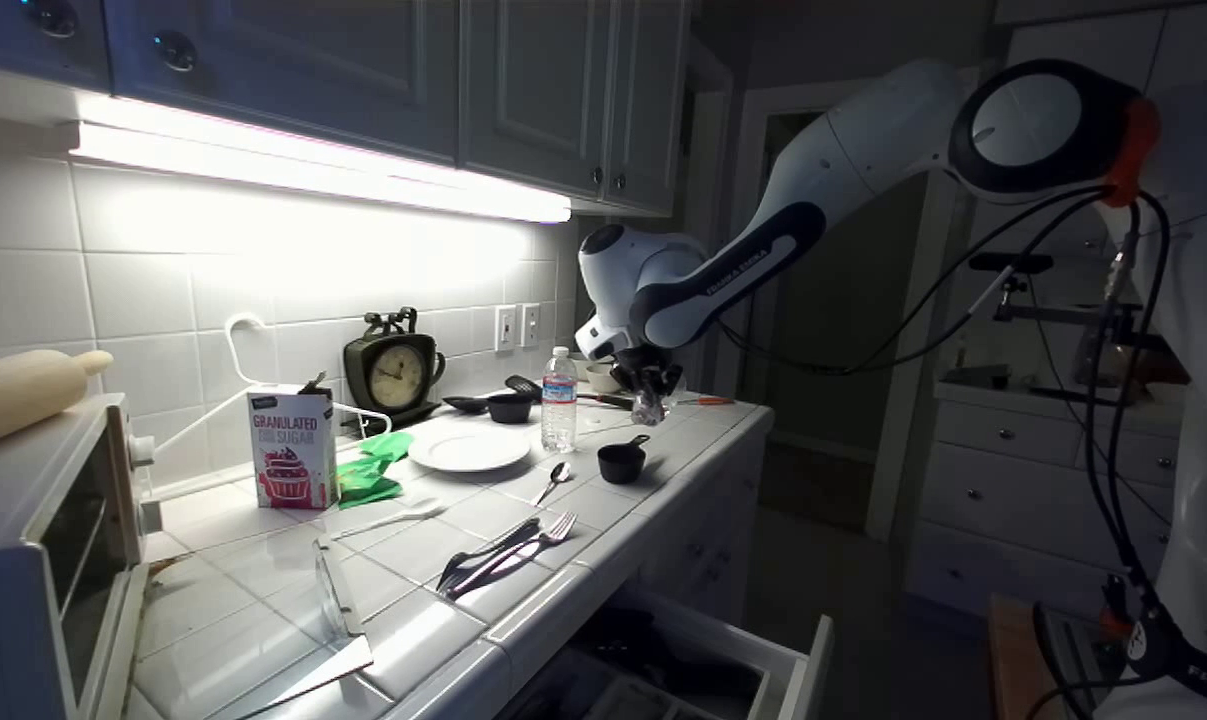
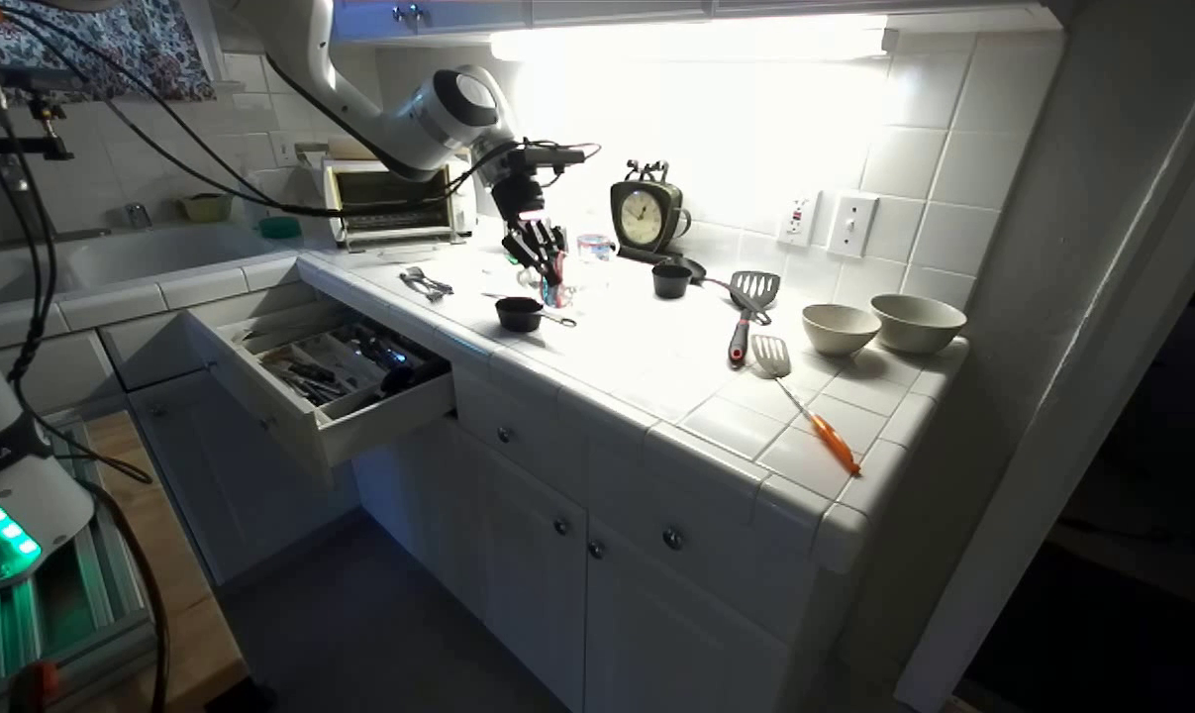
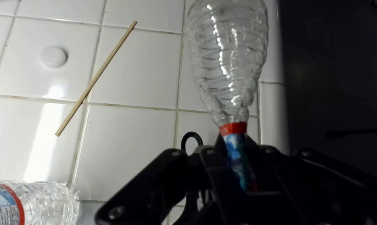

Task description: Pick up the open water bottle and pour its contents into the small black pot

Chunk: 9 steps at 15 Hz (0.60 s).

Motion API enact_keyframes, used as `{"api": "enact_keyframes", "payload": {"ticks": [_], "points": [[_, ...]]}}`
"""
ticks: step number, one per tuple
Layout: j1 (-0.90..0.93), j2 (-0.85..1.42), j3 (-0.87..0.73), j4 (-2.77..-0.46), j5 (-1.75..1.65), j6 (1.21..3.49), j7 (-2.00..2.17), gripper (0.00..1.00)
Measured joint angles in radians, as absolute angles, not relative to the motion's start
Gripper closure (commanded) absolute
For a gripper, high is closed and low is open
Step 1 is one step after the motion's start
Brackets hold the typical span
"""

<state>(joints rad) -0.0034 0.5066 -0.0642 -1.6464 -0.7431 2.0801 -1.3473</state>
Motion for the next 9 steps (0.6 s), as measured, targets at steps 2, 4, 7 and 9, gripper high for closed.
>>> {"api": "enact_keyframes", "payload": {"ticks": [2, 4, 7, 9], "points": [[0.000, 0.511, -0.064, -1.646, -0.763, 2.080, -1.337, 0.98], [0.004, 0.514, -0.063, -1.646, -0.782, 2.080, -1.327, 0.98], [0.009, 0.518, -0.061, -1.646, -0.814, 2.080, -1.310, 0.98], [0.013, 0.520, -0.059, -1.646, -0.832, 2.080, -1.299, 0.98]]}}
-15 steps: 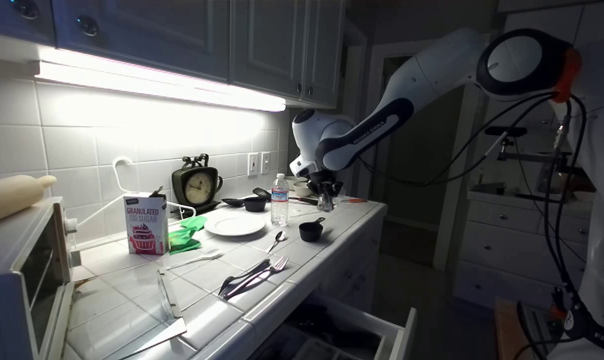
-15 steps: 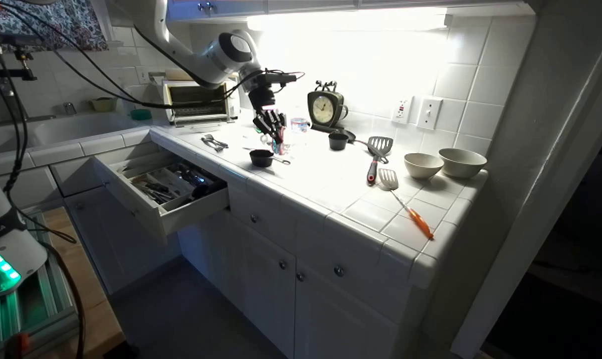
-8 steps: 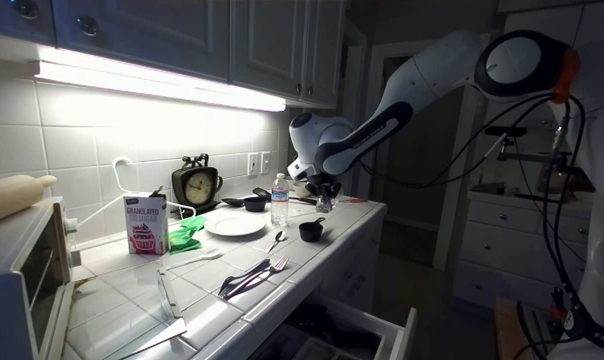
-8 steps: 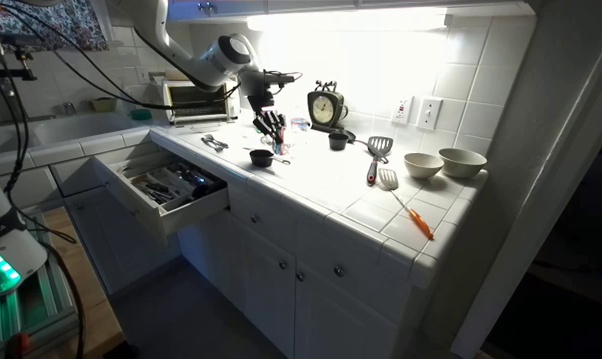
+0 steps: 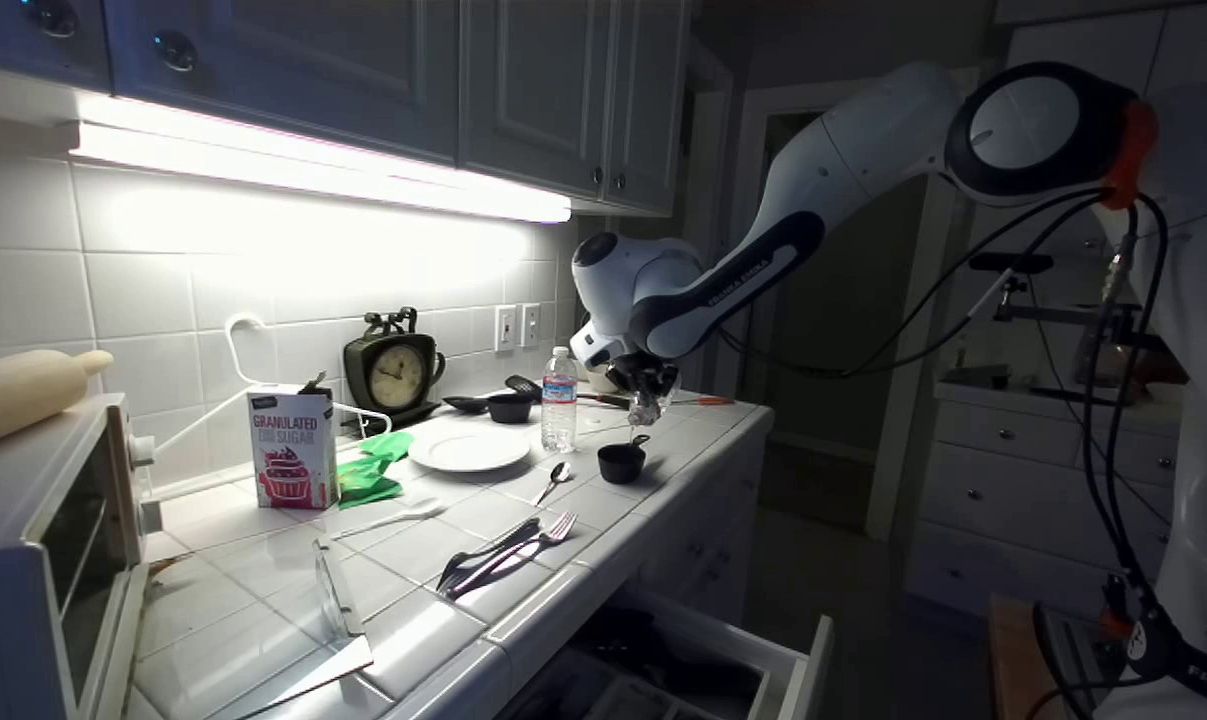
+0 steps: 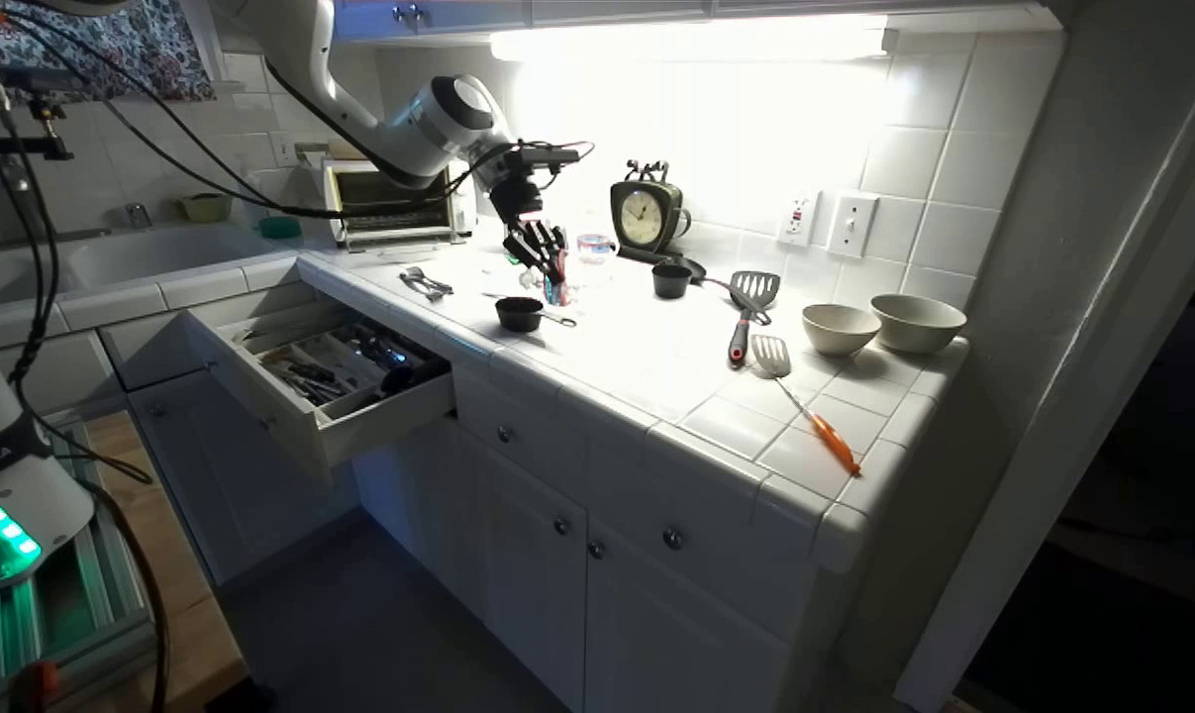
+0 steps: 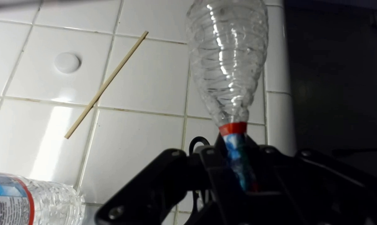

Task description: Pick up the open water bottle and pour its contents into the small black pot

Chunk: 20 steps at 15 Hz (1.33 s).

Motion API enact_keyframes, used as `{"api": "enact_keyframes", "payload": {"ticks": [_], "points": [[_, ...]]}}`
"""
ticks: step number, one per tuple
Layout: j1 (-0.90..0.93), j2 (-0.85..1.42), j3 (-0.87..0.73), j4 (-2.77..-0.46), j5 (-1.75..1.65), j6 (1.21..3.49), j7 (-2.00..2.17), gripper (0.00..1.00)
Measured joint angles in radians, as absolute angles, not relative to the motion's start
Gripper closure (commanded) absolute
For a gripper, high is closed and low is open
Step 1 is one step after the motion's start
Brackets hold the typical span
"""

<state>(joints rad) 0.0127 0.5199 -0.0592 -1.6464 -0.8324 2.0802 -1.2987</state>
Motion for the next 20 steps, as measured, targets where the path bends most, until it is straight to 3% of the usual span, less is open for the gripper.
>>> {"api": "enact_keyframes", "payload": {"ticks": [20], "points": [[0.018, 0.526, -0.047, -1.646, -0.929, 2.080, -1.246, 0.98]]}}
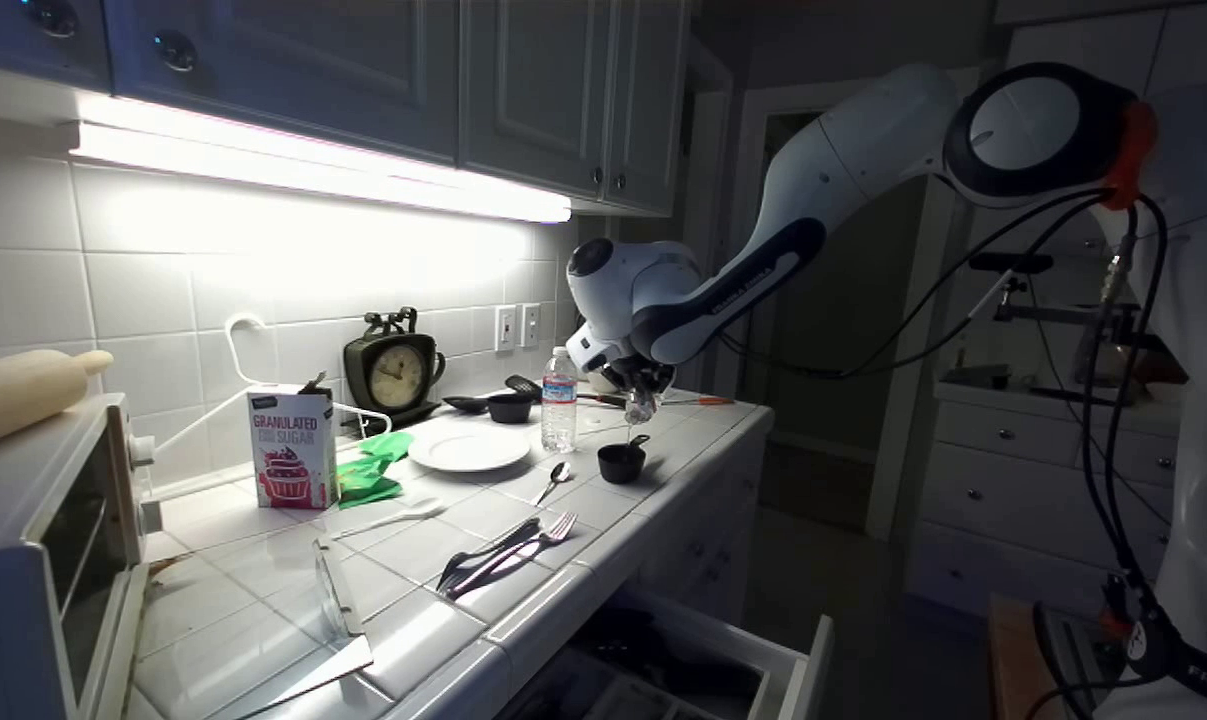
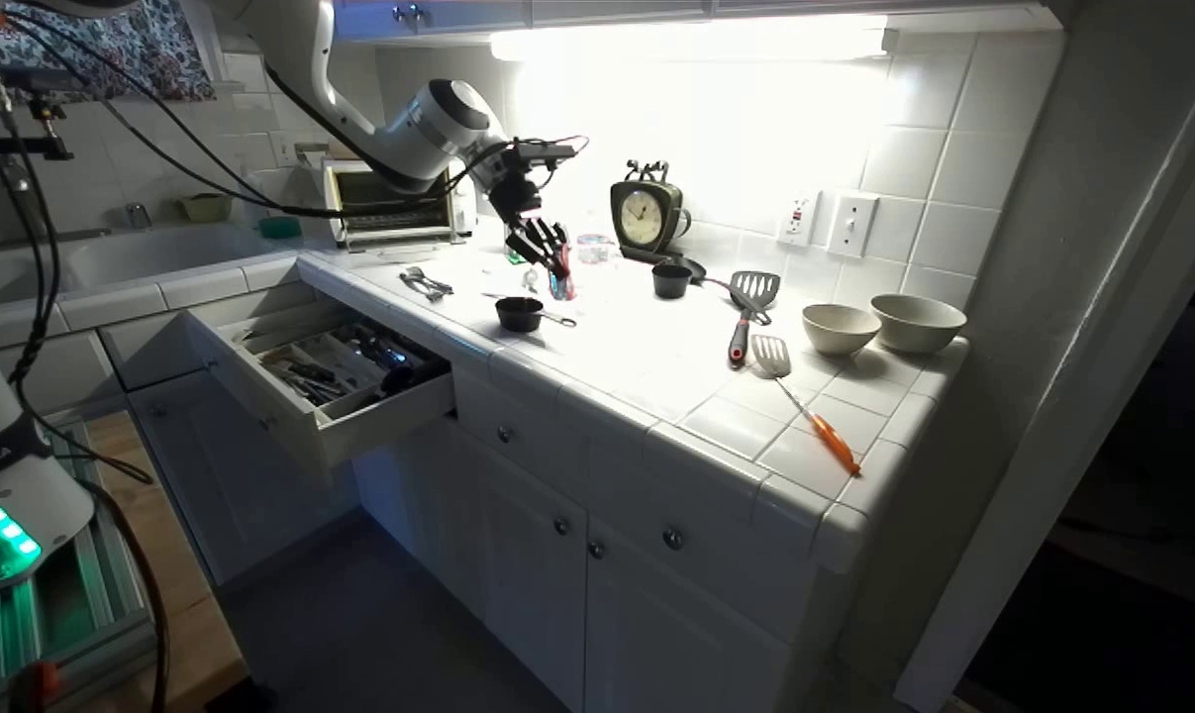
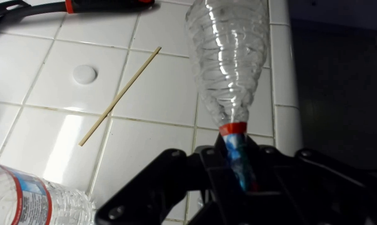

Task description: Pick up the open water bottle and pour its contents into the small black pot

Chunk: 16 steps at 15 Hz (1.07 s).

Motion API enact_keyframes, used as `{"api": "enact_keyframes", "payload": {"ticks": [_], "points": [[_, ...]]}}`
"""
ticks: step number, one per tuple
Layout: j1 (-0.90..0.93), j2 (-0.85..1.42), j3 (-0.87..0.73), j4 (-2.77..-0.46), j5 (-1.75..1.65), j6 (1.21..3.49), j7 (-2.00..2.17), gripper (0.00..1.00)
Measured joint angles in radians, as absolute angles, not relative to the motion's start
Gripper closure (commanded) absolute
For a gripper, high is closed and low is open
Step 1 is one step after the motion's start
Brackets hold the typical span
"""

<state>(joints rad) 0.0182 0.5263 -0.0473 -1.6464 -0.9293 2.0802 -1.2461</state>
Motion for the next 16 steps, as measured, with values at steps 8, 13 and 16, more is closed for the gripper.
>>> {"api": "enact_keyframes", "payload": {"ticks": [8, 13, 16], "points": [[0.018, 0.526, -0.044, -1.646, -0.963, 2.080, -1.224, 0.98], [0.018, 0.526, -0.041, -1.646, -0.973, 2.080, -1.218, 0.98], [0.019, 0.526, -0.037, -1.646, -0.977, 2.080, -1.218, 0.98]]}}
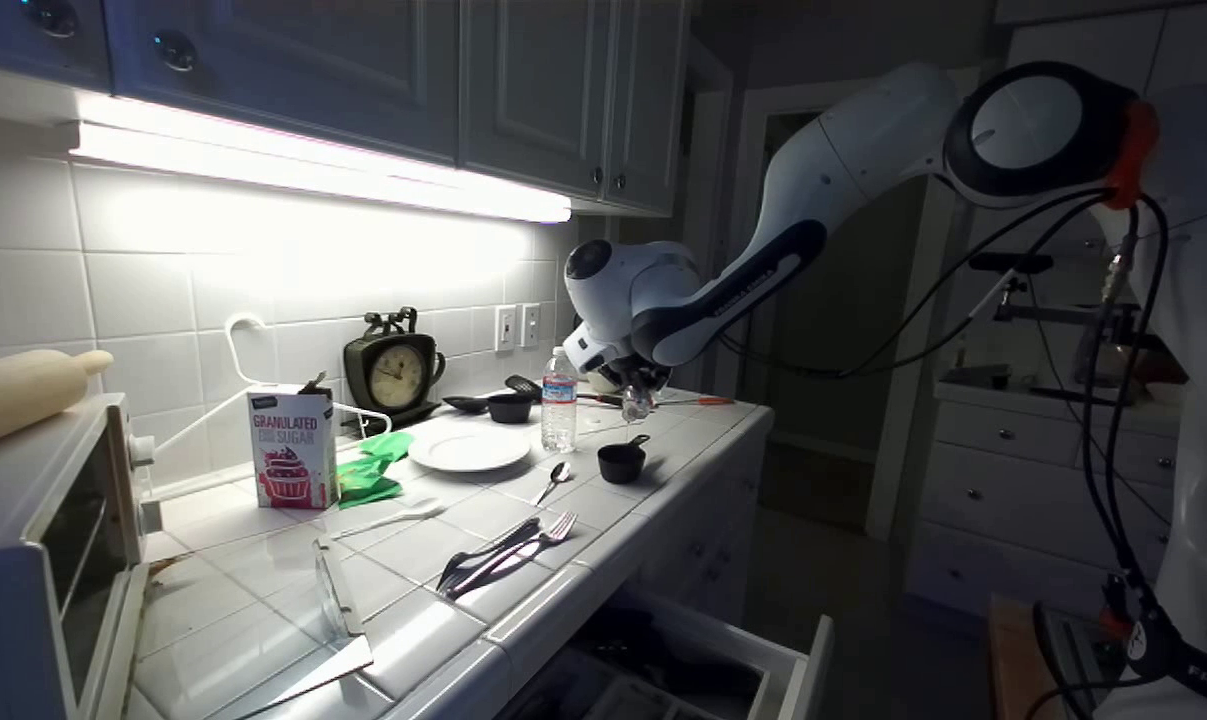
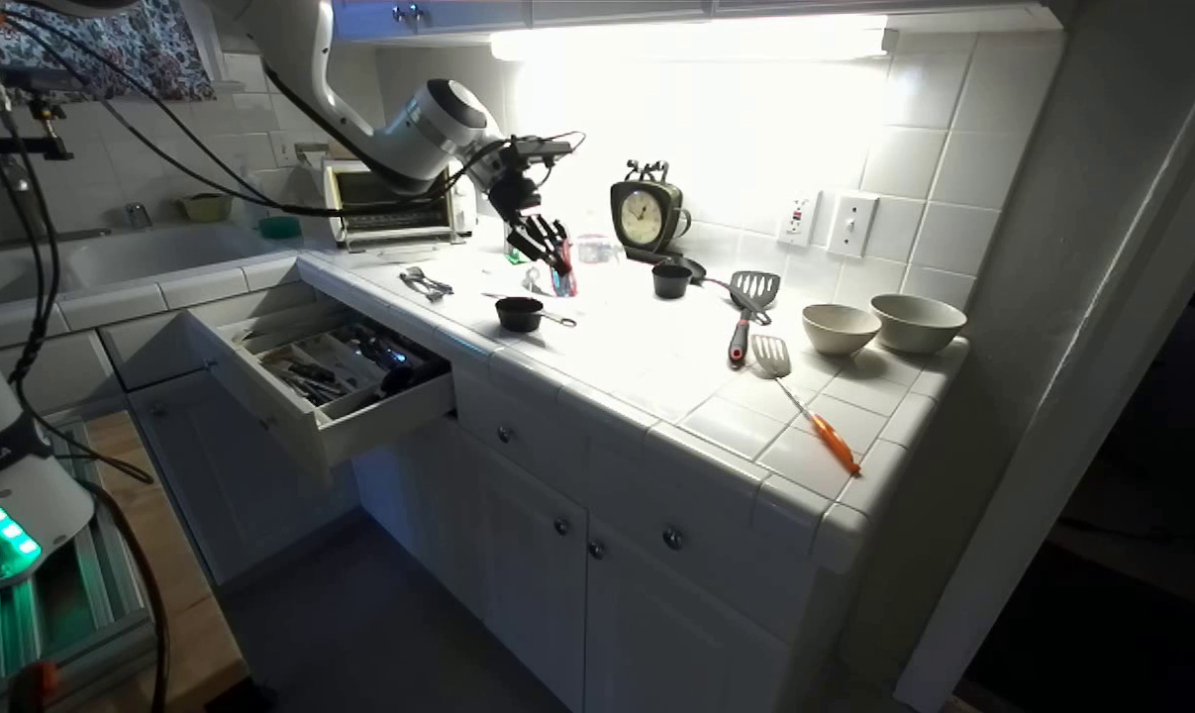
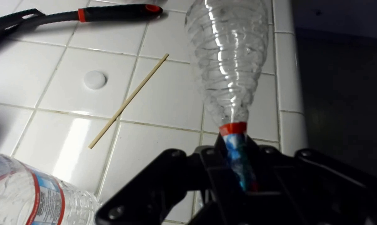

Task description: Pick up the open water bottle and pour its contents into the small black pot

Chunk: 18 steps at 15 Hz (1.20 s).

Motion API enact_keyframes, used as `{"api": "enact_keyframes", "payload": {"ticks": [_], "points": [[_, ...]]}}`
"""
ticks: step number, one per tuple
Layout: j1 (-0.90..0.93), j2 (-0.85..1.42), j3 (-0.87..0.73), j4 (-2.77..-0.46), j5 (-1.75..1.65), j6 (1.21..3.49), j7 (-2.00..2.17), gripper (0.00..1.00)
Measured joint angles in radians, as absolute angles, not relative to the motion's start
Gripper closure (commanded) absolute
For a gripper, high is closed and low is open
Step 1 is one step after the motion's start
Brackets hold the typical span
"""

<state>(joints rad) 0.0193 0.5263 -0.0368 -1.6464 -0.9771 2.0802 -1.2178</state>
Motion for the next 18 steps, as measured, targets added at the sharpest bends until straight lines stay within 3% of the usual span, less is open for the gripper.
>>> {"api": "enact_keyframes", "payload": {"ticks": [18], "points": [[0.044, 0.542, -0.021, -1.647, -1.078, 2.080, -1.202, 0.98]]}}
